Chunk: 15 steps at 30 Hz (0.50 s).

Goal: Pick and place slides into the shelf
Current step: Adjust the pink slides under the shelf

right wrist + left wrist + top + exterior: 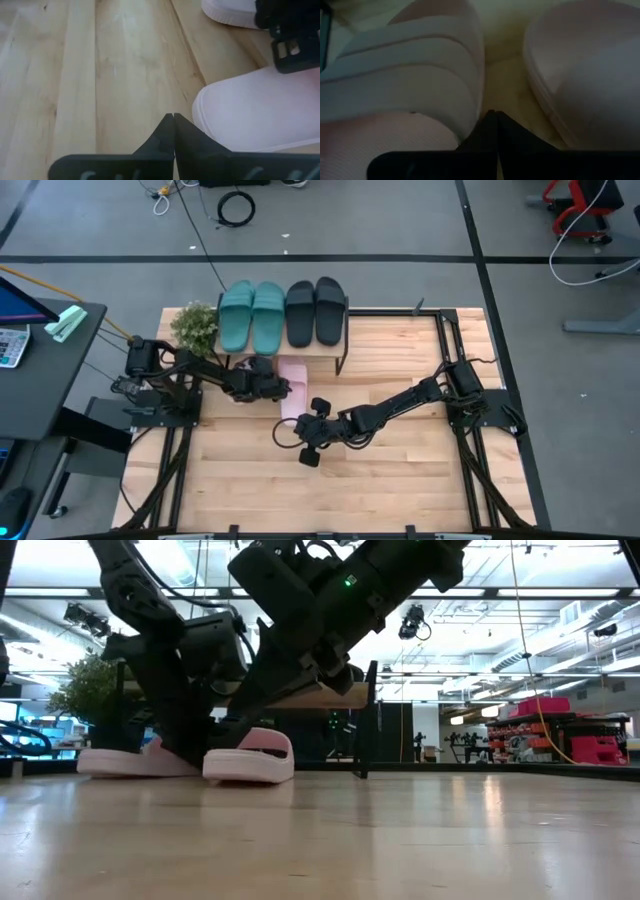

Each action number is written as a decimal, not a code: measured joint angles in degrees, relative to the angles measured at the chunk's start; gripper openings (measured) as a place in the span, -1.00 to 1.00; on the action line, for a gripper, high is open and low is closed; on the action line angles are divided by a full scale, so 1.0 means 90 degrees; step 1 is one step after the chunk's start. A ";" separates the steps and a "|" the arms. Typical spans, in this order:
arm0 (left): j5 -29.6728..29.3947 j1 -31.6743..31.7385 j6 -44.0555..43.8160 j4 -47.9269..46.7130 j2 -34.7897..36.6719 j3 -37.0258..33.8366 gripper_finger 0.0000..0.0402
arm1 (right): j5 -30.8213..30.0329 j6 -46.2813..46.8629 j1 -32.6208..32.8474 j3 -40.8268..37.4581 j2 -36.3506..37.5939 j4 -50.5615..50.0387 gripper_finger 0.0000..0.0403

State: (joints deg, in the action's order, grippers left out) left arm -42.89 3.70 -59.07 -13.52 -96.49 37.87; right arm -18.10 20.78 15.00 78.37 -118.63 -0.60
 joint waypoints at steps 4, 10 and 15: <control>-0.0052 0.0149 -0.0026 0.0013 0.0000 0.0000 -0.99 | 0.0000 0.0000 0.0000 0.0000 0.0000 -0.0002 -1.00; -0.0028 -0.0111 -0.0155 0.0043 0.0007 0.0007 -0.99 | 0.0028 0.0008 -0.0015 0.0000 0.0000 -0.0007 -1.00; 0.0203 -0.0570 -0.0317 0.0016 0.0019 0.0171 -0.99 | 0.0106 0.0196 -0.0005 0.0000 0.0002 -0.0328 -1.00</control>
State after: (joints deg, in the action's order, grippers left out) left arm -41.07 -1.42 -61.92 -13.37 -96.31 39.41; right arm -17.15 22.54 14.96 78.37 -118.61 -3.55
